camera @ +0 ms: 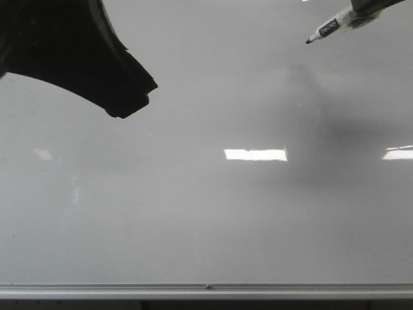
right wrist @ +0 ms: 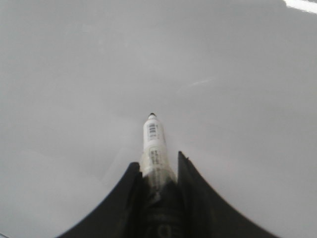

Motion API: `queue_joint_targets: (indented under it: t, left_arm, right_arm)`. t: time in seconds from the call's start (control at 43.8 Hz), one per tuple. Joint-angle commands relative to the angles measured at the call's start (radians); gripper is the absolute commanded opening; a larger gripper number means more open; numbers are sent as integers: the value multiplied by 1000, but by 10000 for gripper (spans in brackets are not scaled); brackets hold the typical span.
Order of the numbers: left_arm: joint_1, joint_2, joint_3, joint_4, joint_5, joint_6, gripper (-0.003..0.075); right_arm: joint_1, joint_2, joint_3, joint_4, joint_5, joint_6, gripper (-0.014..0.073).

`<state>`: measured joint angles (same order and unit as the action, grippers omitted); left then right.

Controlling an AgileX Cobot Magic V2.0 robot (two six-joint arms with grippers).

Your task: Write number 4 on whiteboard

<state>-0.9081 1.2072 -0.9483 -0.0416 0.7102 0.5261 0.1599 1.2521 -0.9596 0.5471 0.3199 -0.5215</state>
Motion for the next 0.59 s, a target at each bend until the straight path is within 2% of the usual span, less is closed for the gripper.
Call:
queue_joint_targets:
  t: [0.0, 0.366, 0.571]
  left_arm:
    - [2, -28, -37, -13, -56, -11, -20]
    - [2, -28, -37, -13, -56, -11, -20]
    - [2, -28, -37, -13, -56, -11, -20]
  right_arm:
    - [1, 3, -46, 20, -84, -4, -62]
    - [1, 52, -46, 20, -95, -6, -62]
    - [1, 65, -44, 19, -28, -20, -62]
